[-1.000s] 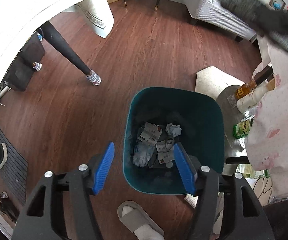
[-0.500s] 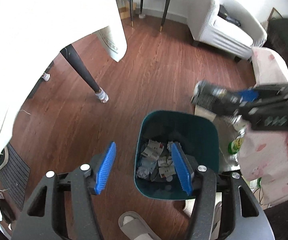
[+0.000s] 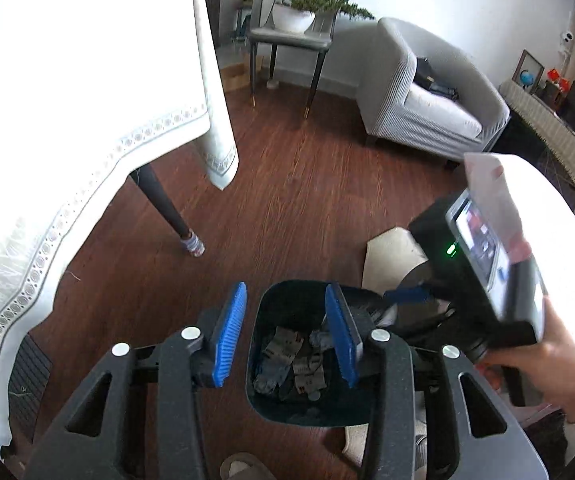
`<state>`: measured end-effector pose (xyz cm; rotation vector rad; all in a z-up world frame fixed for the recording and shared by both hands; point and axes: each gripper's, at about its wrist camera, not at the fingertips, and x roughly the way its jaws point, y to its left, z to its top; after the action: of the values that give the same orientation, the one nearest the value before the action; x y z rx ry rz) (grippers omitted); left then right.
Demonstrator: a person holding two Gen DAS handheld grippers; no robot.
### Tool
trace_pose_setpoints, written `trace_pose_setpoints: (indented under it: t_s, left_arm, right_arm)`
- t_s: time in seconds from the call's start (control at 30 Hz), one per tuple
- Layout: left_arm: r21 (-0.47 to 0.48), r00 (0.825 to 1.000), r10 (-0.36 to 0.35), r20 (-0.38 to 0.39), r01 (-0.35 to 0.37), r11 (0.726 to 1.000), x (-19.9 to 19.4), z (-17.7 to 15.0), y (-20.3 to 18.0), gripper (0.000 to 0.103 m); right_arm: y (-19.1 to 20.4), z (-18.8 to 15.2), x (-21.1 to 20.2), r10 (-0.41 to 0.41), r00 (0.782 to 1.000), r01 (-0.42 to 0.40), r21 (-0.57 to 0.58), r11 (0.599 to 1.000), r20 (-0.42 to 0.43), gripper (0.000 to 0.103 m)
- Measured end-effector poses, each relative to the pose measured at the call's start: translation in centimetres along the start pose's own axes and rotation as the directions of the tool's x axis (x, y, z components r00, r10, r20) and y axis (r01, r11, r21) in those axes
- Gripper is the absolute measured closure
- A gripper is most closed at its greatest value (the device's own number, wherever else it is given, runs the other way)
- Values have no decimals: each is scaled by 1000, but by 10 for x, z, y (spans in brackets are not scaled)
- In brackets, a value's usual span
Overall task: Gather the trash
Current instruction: 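Open the left tool to drop the foil ball while the right drops the tissue packet, then move both open tools back toward the cleared table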
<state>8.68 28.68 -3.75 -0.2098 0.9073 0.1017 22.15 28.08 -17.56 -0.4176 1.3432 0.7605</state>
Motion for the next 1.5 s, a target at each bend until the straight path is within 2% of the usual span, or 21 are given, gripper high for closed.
trace_pose_setpoints:
  t_s: [0.1, 0.33, 0.47, 0.5, 0.6, 0.73, 0.83, 1.03, 1.13, 1.2, 1.4, 1.5]
  left_arm:
    - [20, 999, 7, 43, -8, 1000, -13, 1, -5, 59]
    - [20, 996, -9, 88, 8, 1000, -37, 1, -14, 59]
    - [20, 993, -20, 119, 18, 1000, -55, -6, -21, 49]
    - [27, 992, -25, 126, 22, 999, -60, -7, -24, 48]
    - [49, 986, -35, 163, 28, 998, -77, -12, -35, 33]
    - [96, 977, -32, 210, 12, 995, -97, -21, -52, 15]
    - [137, 973, -30, 229, -2, 991, -108, -30, -67, 9]
    - [168, 962, -3, 273, -44, 985, -114, -46, -85, 4]
    - [160, 957, -15, 290, -33, 987, -116, -55, -87, 4]
    - [160, 955, -28, 296, -21, 987, -116, -61, -88, 3]
    - [181, 950, -8, 312, -51, 982, -110, -76, -98, 3]
    - [176, 949, -3, 314, -55, 983, -105, -82, -99, 3]
  right_arm:
    - [1, -4, -5, 1, 1000, -1, 14, 1000, 19, 36]
    - [3, -21, -29, -8, 996, 4, 34, 999, 94, 36]
    - [10, -36, -65, 4, 980, -14, 47, 999, 198, 36]
    - [12, -40, -78, 0, 972, -13, 53, 999, 234, 36]
    - [15, -58, -116, -22, 942, -1, 68, 998, 336, 35]
    - [13, -89, -160, -77, 897, 35, 103, 994, 435, 29]
    - [4, -118, -190, -130, 863, 63, 151, 987, 489, 25]
    - [-22, -184, -239, -260, 789, 117, 280, 953, 556, 13]
    - [-36, -217, -258, -332, 748, 141, 351, 926, 574, 11]
    - [-44, -234, -264, -367, 729, 156, 382, 911, 578, 9]
    - [-61, -285, -273, -459, 678, 182, 475, 861, 574, 4]
    - [-71, -307, -273, -483, 669, 171, 515, 840, 565, 4]
